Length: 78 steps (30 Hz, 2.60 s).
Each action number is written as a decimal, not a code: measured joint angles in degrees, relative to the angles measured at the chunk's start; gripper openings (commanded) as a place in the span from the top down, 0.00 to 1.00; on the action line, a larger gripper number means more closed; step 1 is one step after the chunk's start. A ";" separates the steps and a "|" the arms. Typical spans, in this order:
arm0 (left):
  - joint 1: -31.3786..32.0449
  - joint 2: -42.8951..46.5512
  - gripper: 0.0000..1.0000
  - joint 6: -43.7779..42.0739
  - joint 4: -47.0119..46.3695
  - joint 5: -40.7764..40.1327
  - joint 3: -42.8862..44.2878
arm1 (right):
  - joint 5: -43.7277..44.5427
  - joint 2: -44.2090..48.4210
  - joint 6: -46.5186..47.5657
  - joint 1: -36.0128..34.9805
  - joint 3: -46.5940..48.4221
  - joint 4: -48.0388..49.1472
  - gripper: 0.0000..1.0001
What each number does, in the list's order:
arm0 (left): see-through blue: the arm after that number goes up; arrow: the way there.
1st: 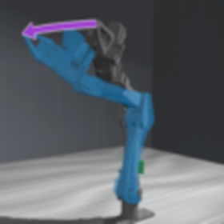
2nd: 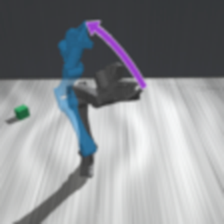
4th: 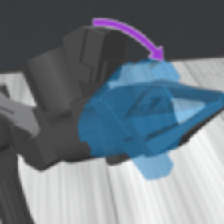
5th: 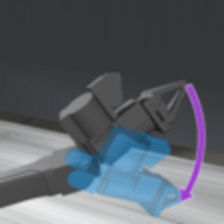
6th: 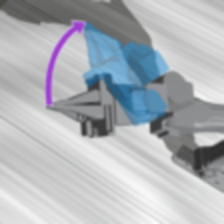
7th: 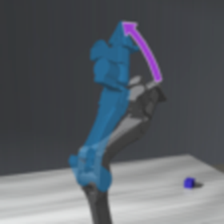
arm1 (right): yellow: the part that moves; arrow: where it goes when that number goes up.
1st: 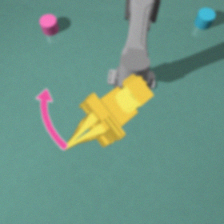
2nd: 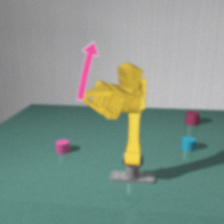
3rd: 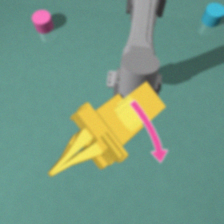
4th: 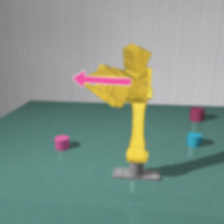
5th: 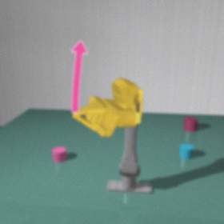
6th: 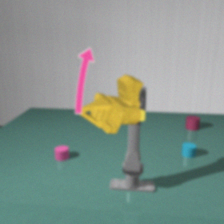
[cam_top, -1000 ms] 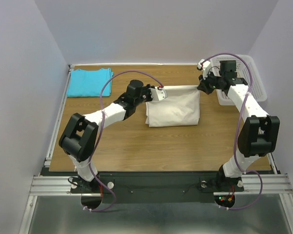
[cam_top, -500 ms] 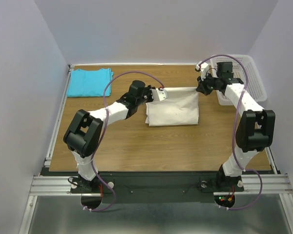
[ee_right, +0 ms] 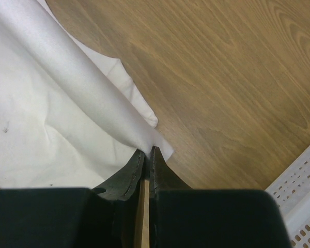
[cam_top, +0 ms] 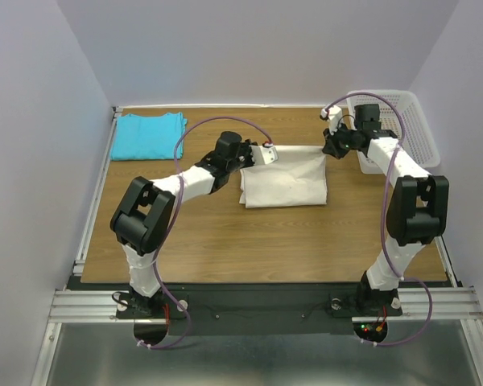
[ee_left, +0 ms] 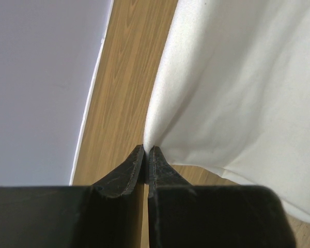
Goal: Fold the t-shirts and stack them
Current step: Fold the tshirt
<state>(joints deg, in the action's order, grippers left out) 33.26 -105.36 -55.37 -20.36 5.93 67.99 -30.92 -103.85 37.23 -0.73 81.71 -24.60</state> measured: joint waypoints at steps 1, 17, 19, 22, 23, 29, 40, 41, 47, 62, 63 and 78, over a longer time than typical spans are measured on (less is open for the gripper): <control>0.00 -0.26 1.00 0.02 0.00 -0.02 0.13 | 0.09 -0.09 -0.02 0.00 0.00 0.11 0.92; -0.48 -2.25 0.21 4.59 0.17 -3.78 5.51 | 4.72 -3.32 -6.86 0.02 5.70 1.81 0.41; -0.74 -2.25 0.19 6.12 -0.13 -5.64 7.61 | 6.10 -3.32 -8.92 0.02 6.86 2.56 0.43; -0.74 -1.97 0.12 8.94 -0.31 -7.67 9.46 | 6.84 -3.19 -11.61 0.02 7.52 3.41 0.47; -0.76 -1.46 0.06 10.78 -0.35 -8.37 9.86 | 6.27 -2.95 -12.70 0.02 7.30 3.63 0.49; -1.40 3.26 0.06 28.65 4.81 -10.12 11.54 | -3.76 2.12 -18.40 0.02 -0.68 4.07 0.66; -3.76 1.60 0.33 64.92 5.75 10.67 8.85 | -15.74 -1.53 -28.52 -0.09 -7.19 3.23 0.76; -3.76 0.00 0.34 66.97 5.07 11.93 8.85 | -15.96 -3.10 -29.51 -0.09 -6.67 3.26 0.77; -3.76 -10.93 0.35 75.54 3.02 16.90 8.26 | -16.52 -11.39 -32.61 -0.09 -2.97 3.17 0.78; -7.91 -11.80 0.36 80.17 0.00 18.73 3.06 | -2.27 -13.16 -35.08 -0.09 -1.09 3.15 0.76; -8.31 -11.80 0.35 79.91 -0.09 18.73 3.06 | -1.81 -12.72 -34.95 -0.09 -1.09 3.08 0.71; -8.70 16.35 0.29 79.89 1.57 12.26 -10.64 | -1.64 18.88 -21.75 0.02 -11.37 0.98 0.37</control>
<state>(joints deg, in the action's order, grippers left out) 24.56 -89.01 24.51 -18.79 18.20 57.34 -32.56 -84.97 15.49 -0.71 70.35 -23.62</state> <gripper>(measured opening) 0.713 0.623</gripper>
